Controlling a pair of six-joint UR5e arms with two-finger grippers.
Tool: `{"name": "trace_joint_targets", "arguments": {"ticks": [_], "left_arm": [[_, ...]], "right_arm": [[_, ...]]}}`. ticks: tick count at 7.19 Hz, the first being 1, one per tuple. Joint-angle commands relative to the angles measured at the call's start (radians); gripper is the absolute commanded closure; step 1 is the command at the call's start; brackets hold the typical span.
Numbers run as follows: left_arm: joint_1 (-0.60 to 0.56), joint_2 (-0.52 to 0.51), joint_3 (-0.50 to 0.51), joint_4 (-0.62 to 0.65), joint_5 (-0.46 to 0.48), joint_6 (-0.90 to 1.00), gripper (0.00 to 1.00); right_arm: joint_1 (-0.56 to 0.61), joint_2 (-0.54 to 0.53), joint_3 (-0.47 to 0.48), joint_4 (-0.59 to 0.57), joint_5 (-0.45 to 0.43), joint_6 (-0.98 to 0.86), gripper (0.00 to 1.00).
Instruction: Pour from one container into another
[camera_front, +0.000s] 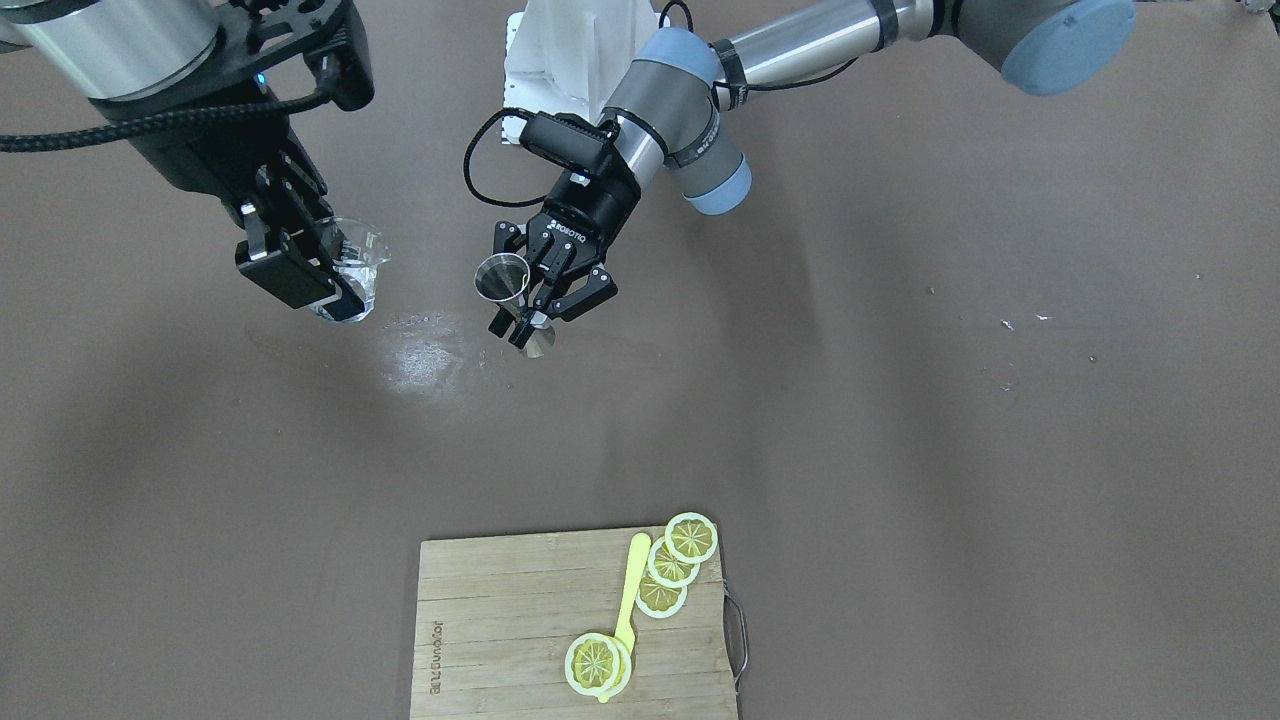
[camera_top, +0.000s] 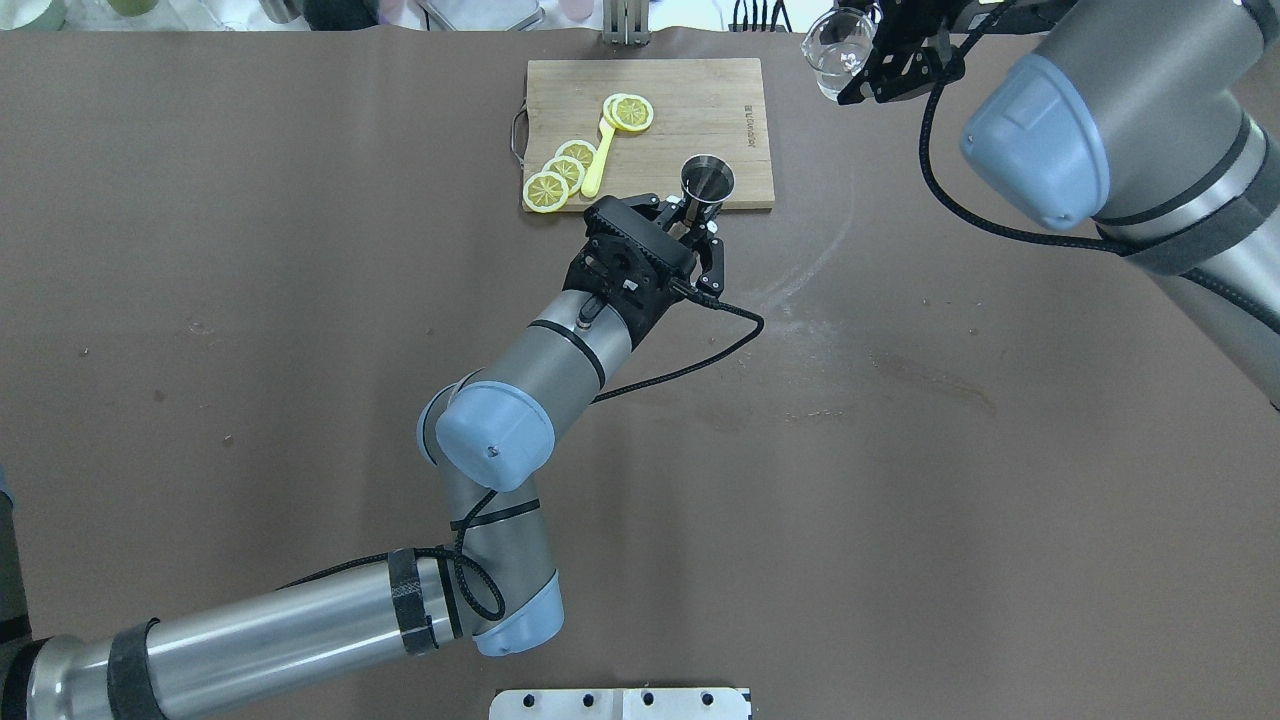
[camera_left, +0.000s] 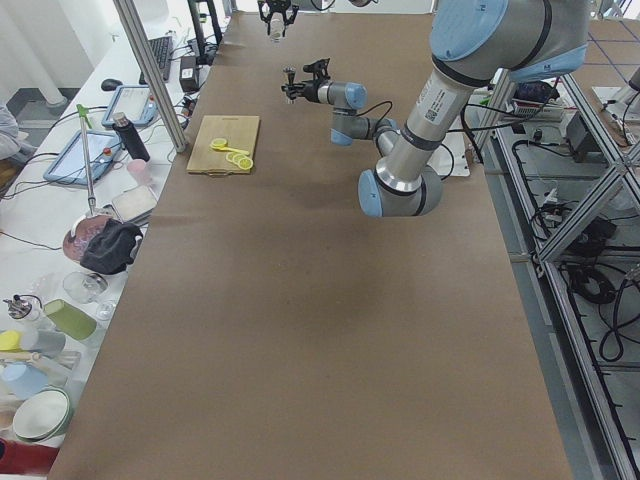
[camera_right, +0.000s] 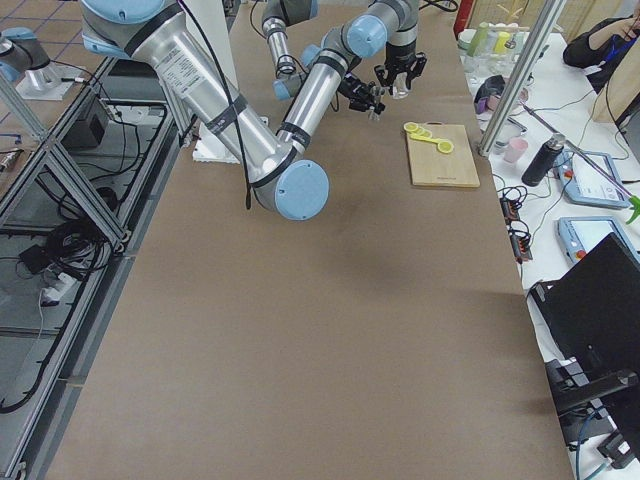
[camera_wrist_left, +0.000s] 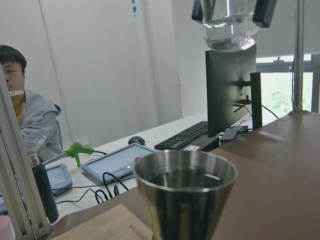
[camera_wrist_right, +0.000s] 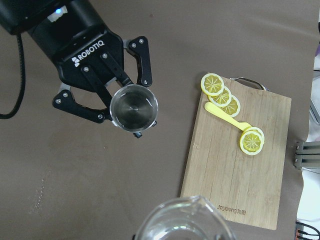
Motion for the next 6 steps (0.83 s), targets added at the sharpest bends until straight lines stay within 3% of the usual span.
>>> {"name": "trace_joint_targets", "arguments": {"ticks": [1,6], "left_arm": [[0.000,0.003,0.000,-0.010,0.000,0.000,1.00],[0.000,0.006,-0.002,-0.020,0.000,0.000,1.00]], "right_arm": [[-0.033,0.062,-0.002,-0.146,-0.089,-0.127,1.00],[-0.048,0.210,-0.157,-0.258,-0.112,-0.128,1.00]]}}
